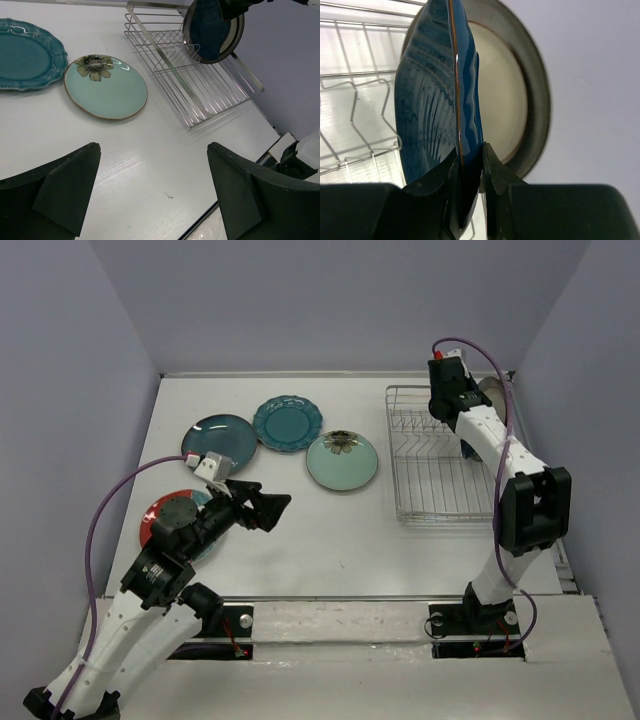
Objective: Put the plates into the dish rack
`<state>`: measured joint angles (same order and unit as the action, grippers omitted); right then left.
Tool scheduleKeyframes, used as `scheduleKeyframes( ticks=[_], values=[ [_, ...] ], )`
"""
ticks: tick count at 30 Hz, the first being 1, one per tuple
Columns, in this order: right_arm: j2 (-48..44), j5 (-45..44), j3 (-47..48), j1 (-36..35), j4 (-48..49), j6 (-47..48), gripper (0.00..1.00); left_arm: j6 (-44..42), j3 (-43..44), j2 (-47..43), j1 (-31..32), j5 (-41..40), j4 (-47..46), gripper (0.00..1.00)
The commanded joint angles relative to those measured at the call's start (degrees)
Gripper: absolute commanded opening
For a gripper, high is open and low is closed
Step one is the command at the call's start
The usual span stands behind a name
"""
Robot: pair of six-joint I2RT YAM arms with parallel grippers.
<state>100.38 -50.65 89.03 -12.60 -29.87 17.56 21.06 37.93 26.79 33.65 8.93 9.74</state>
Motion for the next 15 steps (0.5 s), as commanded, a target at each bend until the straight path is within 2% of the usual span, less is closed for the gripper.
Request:
scheduleKeyframes(
  ticks=[1,10,13,15],
  values=[
    [0.17,-0.06,0.0,-0.06,4.99,-0.69,0.07,-0.67,-0.49,0.02,-0.25,0.12,-1.56,0.99],
    [4.56,3.19,-1.76,-0.06,4.91,-1.21,0.07,-0.41,-0.67,0.63,-0.43,-0.14,-1.74,0.99],
    [6.05,4.24,-2.2,-0.06,4.99,-3.75,0.12,0.21,-0.58,2.21,-0.51,-1.28,-1.48,0.99],
    [6.32,4.34,-2.28,-0.06,5.08,-4.9,0.2,0.47,-0.4,3.0,-0.69,-1.72,-1.13,0.99]
  ],
)
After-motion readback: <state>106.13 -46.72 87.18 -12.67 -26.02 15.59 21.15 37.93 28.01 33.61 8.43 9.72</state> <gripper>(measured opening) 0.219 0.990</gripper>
